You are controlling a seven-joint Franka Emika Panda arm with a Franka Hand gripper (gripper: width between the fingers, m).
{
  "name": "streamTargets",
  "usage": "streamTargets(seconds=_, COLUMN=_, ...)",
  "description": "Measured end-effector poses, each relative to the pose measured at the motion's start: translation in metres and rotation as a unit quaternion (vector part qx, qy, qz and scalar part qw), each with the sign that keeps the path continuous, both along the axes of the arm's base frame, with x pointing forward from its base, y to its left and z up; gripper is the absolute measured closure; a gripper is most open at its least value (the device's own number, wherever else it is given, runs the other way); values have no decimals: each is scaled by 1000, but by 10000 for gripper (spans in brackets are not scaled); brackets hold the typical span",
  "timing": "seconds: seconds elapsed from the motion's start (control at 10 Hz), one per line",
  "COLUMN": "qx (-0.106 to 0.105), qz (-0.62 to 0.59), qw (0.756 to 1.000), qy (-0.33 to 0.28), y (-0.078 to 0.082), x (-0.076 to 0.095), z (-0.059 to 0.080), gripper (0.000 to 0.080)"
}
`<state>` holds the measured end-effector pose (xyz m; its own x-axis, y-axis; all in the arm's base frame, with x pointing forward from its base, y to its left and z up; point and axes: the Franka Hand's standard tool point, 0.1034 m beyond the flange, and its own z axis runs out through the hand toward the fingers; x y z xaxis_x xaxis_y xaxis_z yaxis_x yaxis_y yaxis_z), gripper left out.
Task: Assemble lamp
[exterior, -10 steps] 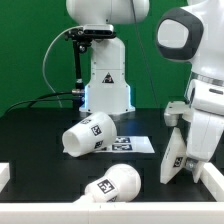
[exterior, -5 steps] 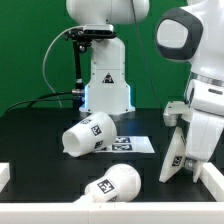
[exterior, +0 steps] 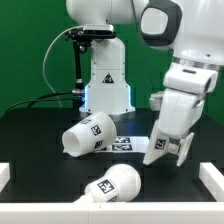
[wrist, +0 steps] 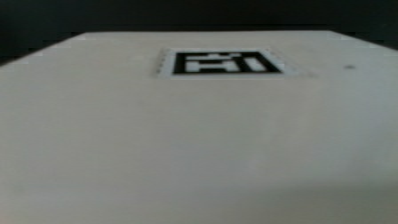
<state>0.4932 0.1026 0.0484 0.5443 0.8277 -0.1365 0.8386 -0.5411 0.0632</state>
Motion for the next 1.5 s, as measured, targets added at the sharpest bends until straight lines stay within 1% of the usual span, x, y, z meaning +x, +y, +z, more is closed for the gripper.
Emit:
streamTargets(seconds=0.1, qx=7, qz=-52, qw=999, qy=8, y=-3, x=-5, z=-2, gripper=489)
streamTargets(seconds=0.2, qx=20, qz=-115, qw=993, qy=33, y=-5, x=-6, z=-5, gripper=489)
streamTargets(seconds=0.3, qx=21, qz=-144, qw=989, qy=24, y=-2, x=-4, z=-5, gripper=489)
streamTargets(seconds=0.4, qx=19, qz=-175, qw=984, qy=22, y=0, x=-5, z=-5, gripper=489)
streamTargets(seconds=0.6, qx=18, qz=-225, qw=974, qy=18, y=-1, x=-6, z=-6, gripper=489)
streamTargets(seconds=0.7, qx=29, qz=-298, qw=954, qy=10, y=-8, x=-4, z=-6, gripper=489)
streamTargets(seconds=0.8, qx=39, qz=-365, qw=930, qy=9, y=-19, x=-3, z=-8, gripper=489)
streamTargets(seconds=0.9, qx=49, qz=-431, qw=901, qy=15, y=-27, x=1, z=-11, gripper=489)
streamTargets(seconds=1.0, qx=52, qz=-465, qw=883, qy=14, y=-29, x=3, z=-14, gripper=489)
streamTargets(seconds=1.1, qx=53, qz=-473, qw=879, qy=14, y=-28, x=1, z=-17, gripper=489)
streamTargets(seconds=1.4, qx=53, qz=-467, qw=883, qy=14, y=-28, x=1, z=-16, gripper=489)
streamTargets(seconds=1.5, qx=53, qz=-467, qw=883, qy=14, y=-28, x=1, z=-16, gripper=289)
